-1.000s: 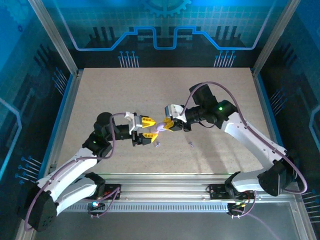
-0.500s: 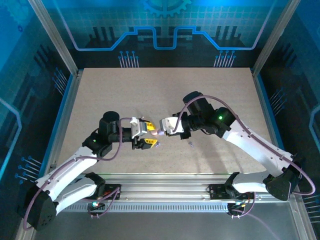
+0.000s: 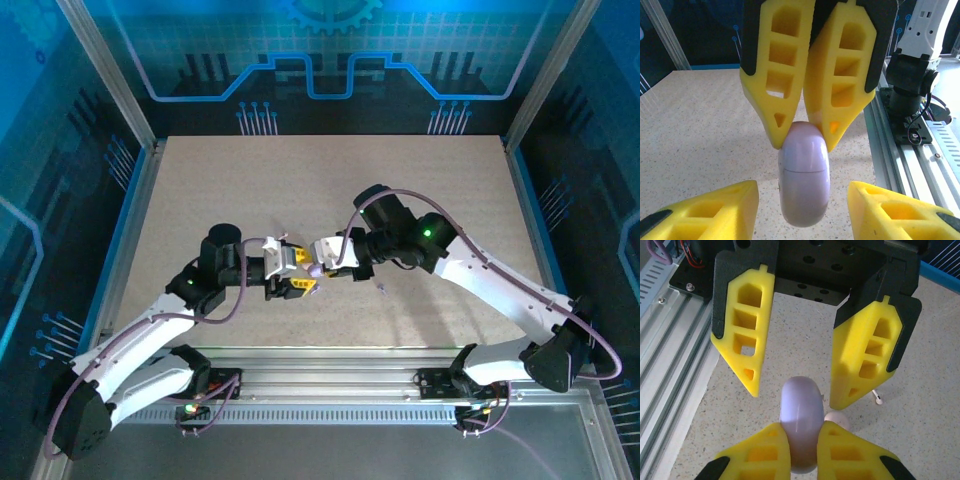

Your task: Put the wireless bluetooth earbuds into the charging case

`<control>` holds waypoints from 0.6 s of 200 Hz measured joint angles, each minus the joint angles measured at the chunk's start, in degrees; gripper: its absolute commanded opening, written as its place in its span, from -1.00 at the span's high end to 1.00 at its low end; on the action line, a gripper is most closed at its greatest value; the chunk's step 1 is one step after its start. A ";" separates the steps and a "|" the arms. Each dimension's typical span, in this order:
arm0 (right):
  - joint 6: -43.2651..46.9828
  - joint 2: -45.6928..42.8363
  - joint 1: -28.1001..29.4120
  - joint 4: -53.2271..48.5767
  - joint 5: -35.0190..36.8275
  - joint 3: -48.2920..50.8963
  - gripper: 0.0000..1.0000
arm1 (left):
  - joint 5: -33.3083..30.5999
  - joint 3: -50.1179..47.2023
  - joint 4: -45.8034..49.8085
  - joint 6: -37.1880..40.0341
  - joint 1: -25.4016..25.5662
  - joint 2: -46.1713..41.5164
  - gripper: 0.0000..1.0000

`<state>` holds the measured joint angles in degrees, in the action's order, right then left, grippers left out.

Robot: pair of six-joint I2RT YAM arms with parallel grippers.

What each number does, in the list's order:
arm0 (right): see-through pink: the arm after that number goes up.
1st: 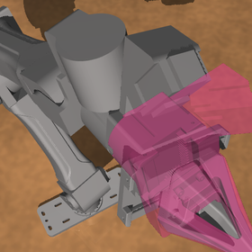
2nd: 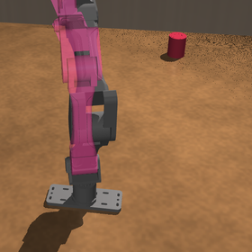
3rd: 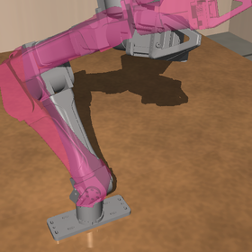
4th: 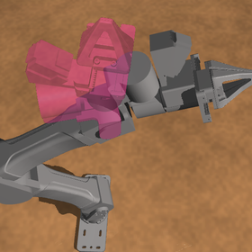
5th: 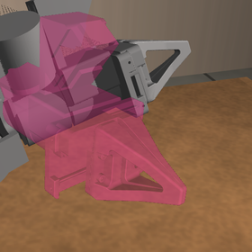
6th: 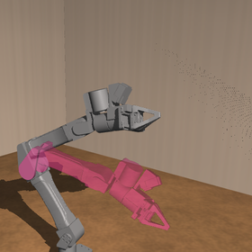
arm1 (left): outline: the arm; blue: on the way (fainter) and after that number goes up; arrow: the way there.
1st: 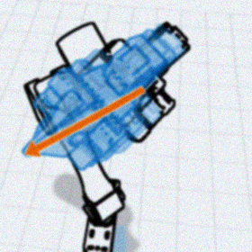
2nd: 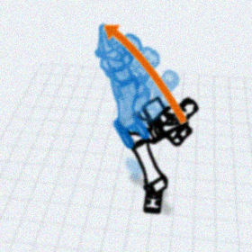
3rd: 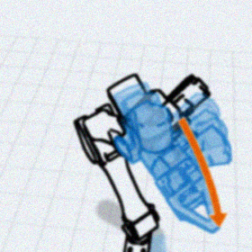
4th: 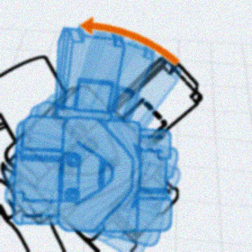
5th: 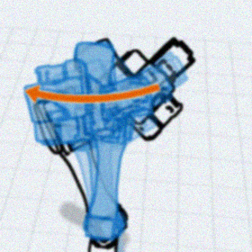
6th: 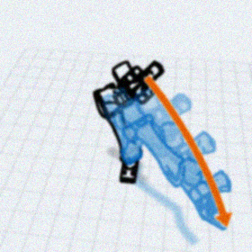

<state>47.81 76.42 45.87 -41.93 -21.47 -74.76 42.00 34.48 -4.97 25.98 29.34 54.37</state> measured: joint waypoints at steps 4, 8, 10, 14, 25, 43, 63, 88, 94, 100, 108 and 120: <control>-0.22 0.04 0.00 0.00 -0.04 -0.02 0.75 | 0.00 0.00 0.00 0.02 0.04 0.00 0.01; -0.24 0.09 0.00 0.00 -0.11 -0.04 0.75 | -0.04 0.00 0.00 0.02 0.09 0.00 0.02; -0.33 0.11 0.00 0.00 -0.17 -0.07 0.75 | -0.02 0.00 0.00 0.04 0.11 0.00 0.03; -0.39 0.15 0.00 0.00 -0.22 -0.15 0.75 | -0.07 0.00 0.00 0.04 0.15 0.00 0.04; -0.63 0.28 0.00 0.02 -0.46 -0.35 0.75 | -0.17 0.00 0.00 0.07 0.20 0.02 0.07; -1.07 0.46 0.00 0.37 -0.94 -0.72 0.76 | -0.22 0.00 0.00 0.09 0.31 0.02 0.15; -1.31 0.46 0.00 0.59 -1.49 -0.79 0.76 | -0.22 0.00 0.00 0.09 0.52 0.02 0.21; -1.51 0.48 0.11 0.81 -1.55 -0.79 0.76 | -0.24 0.00 0.02 0.13 0.83 0.02 0.27; -1.53 0.48 0.15 0.81 -1.64 -0.79 0.77 | -0.26 0.00 0.02 0.35 0.90 0.02 0.30; -1.64 0.48 0.22 0.79 -1.70 -0.81 0.77 | -0.35 0.00 0.00 0.61 0.92 0.00 0.33; -1.73 0.48 0.22 0.79 -1.73 -0.81 0.77 | -0.48 0.00 0.02 0.81 0.94 0.00 0.37; -1.86 0.50 0.24 0.79 -1.75 -0.81 0.77 | -0.81 0.00 0.00 1.11 0.94 0.00 0.41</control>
<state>45.95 76.93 46.11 -41.15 -23.22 -75.57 41.19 34.48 -4.97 27.09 30.28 54.37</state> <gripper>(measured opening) 0.129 0.315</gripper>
